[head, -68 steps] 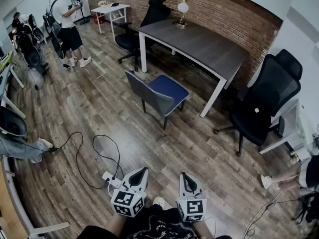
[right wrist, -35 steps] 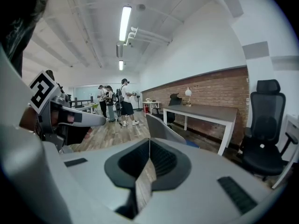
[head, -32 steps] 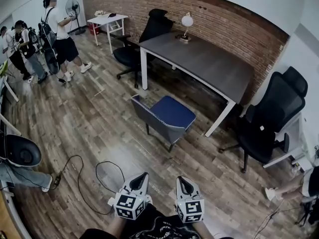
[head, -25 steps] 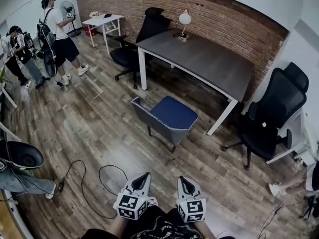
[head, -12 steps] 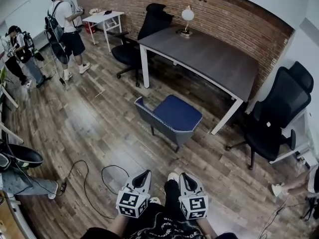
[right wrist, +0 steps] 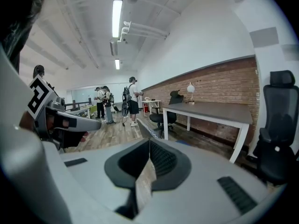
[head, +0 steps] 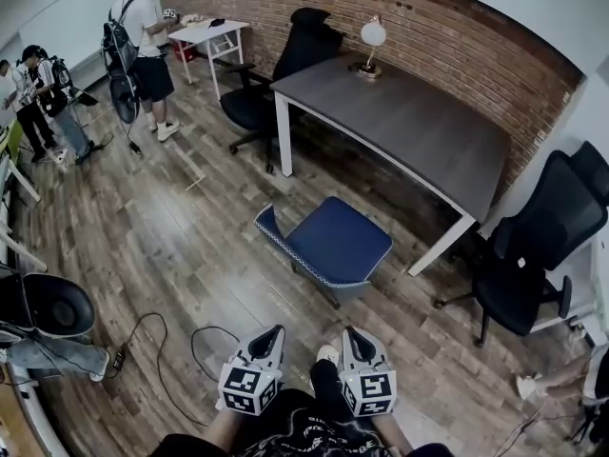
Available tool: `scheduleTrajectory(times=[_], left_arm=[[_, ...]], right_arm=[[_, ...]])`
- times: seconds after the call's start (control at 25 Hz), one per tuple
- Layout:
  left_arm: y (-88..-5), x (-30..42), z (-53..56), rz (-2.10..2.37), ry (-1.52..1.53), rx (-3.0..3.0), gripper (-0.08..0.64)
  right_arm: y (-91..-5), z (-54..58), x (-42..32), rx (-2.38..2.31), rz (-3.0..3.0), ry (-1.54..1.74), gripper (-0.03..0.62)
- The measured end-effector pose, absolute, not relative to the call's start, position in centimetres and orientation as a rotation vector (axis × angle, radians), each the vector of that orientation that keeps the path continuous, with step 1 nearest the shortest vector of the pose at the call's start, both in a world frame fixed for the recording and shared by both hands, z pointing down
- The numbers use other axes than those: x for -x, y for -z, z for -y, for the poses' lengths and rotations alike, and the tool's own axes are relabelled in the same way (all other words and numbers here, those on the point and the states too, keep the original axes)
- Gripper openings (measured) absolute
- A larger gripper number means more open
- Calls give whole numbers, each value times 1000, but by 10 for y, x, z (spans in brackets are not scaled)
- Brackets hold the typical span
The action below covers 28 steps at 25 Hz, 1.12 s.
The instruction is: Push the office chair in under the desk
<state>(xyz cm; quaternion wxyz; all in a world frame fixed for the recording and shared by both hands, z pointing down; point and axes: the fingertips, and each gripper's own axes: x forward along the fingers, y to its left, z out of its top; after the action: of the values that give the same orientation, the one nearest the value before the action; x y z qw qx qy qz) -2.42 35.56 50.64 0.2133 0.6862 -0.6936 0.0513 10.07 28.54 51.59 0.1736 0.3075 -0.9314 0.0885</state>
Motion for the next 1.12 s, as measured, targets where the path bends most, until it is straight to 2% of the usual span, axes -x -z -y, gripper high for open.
scheduleTrajectory(times=[0.6,1.12], left_arm=[[-504,39,-223,2005,-186,-1805,7],[-517,75,-187,2032,-230,-1740,8]], right_arm=[[-513,-146,-85,-712,2674,-278,5],[-531,-118,-53,-568,2656,-333,5]])
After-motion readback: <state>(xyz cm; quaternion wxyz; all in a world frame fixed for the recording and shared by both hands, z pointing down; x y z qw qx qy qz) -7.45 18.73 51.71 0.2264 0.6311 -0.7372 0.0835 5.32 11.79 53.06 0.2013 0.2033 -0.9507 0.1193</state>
